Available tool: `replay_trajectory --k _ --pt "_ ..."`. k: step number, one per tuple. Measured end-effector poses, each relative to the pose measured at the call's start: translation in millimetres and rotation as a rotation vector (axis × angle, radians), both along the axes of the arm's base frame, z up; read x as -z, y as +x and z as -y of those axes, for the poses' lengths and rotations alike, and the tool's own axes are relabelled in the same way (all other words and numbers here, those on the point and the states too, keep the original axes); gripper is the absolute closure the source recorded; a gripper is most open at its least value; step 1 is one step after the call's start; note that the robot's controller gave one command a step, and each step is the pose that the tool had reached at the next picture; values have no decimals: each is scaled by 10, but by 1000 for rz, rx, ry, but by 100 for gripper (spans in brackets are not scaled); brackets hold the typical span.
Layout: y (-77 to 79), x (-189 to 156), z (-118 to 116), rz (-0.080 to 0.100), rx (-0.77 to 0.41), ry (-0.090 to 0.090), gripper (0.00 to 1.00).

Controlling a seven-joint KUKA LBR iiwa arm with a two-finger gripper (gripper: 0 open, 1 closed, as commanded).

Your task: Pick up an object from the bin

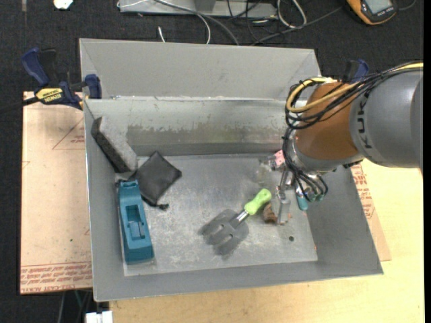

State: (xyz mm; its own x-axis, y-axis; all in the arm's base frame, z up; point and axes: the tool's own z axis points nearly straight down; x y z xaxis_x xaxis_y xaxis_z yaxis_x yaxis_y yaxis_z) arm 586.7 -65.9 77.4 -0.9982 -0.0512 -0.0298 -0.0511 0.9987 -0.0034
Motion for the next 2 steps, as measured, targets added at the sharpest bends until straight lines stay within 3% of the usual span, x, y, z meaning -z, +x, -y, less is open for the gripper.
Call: replay_trajectory --k 1,2 --pt "-15 21 -397 -16 -54 1 0" --pt "-93 75 -330 -17 -189 -4 0"
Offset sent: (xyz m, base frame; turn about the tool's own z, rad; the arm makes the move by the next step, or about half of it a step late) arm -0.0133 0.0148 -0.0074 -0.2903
